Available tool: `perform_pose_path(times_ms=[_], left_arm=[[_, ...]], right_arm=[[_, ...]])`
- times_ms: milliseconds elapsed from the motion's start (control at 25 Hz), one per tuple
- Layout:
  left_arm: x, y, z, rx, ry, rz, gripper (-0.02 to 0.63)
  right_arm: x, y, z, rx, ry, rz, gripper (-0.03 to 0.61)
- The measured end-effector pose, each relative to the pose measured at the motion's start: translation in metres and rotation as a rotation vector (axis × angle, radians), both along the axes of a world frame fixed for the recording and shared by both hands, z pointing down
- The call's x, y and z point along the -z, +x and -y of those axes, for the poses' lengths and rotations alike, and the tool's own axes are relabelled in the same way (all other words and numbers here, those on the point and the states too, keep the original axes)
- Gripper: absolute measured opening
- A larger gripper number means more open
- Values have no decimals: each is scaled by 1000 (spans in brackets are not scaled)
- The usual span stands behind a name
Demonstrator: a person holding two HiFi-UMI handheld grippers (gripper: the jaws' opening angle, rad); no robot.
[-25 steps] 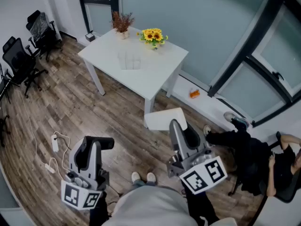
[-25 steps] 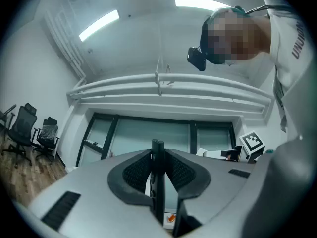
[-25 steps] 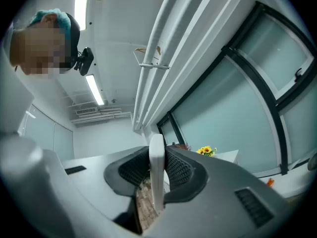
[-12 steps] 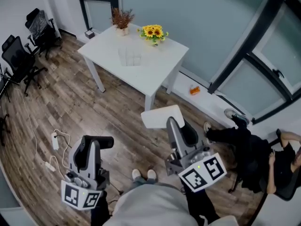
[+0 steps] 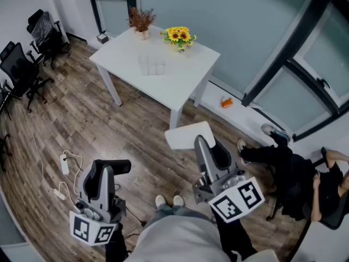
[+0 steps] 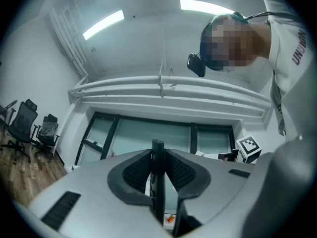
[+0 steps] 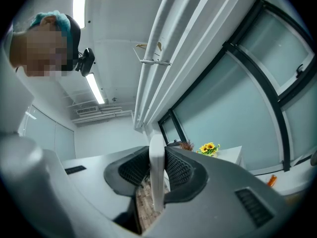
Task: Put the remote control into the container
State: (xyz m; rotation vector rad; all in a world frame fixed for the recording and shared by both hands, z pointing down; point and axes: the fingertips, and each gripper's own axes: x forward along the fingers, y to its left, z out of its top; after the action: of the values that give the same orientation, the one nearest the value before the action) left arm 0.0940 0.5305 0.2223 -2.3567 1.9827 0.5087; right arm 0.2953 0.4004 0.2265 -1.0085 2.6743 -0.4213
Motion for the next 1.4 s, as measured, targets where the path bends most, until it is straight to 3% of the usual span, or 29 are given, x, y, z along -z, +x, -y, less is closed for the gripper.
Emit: perform_pose_path(times_ms=[720,960,1400], left_arm=[[-13,-53,21,-7,8,-31,89],[-17,-68,70,19,6,-31,89],[-17,-84,213,34,-19,-37,89]], right_arm=[[4,-49,22,-40,32,9,92],[-1,-63,77,-37,29,17,92],[-11,-85,220,-15,-8,16,92]])
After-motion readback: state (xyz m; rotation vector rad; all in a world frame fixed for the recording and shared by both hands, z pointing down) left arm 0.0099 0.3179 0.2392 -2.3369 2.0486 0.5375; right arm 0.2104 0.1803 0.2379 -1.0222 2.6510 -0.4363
